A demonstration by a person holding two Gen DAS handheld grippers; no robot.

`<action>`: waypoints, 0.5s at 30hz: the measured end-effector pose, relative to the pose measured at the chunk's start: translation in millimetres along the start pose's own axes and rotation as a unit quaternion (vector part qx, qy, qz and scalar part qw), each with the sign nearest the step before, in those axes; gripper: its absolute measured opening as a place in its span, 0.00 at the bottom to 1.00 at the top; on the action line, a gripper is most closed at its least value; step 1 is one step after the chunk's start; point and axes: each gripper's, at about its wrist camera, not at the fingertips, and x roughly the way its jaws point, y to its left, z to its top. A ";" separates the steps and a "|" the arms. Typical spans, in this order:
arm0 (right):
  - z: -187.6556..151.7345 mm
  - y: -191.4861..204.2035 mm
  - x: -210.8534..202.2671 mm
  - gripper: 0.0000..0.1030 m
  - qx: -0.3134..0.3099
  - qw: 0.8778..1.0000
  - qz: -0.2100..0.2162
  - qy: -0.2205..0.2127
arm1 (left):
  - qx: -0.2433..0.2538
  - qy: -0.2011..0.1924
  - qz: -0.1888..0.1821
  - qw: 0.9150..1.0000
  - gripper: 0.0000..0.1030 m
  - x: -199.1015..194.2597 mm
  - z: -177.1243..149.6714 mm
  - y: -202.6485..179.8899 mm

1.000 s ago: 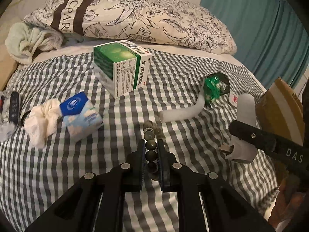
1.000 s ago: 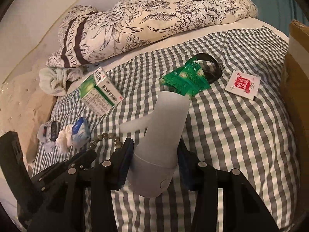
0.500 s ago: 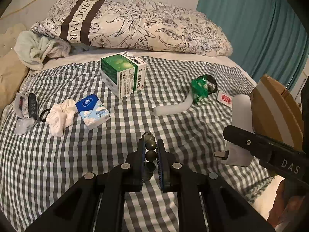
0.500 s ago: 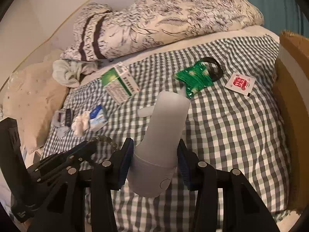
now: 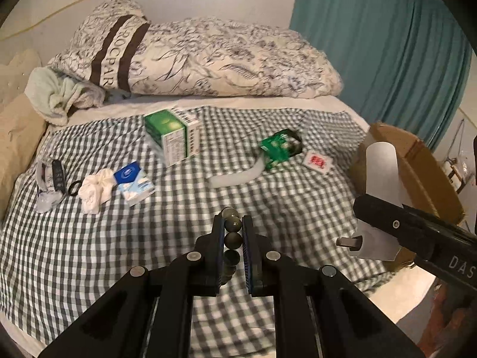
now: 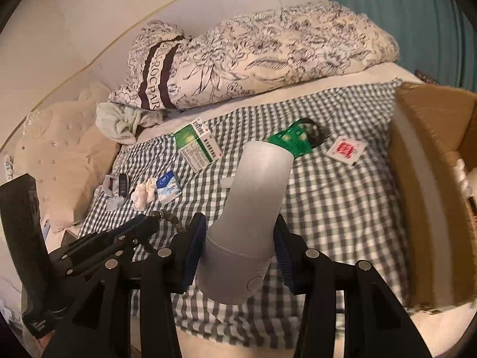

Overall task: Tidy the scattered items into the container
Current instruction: 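Lift the bracelet and white tube and carry them toward the cardboard box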

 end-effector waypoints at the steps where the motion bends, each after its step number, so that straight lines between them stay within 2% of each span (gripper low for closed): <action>1: 0.9 -1.8 -5.7 0.44 0.001 1.000 -0.003 -0.003 | 0.004 -0.001 -0.003 1.000 0.11 -2.6 1.7 -6.3; 11: 13.8 -32.4 -70.7 0.43 0.016 0.999 -0.020 -0.046 | 0.051 -0.027 -0.028 0.998 0.11 -31.9 25.6 -74.5; 15: 24.7 -51.9 -99.8 0.43 0.033 0.996 -0.030 -0.072 | 0.082 -0.042 -0.048 0.995 0.11 -43.9 43.3 -115.6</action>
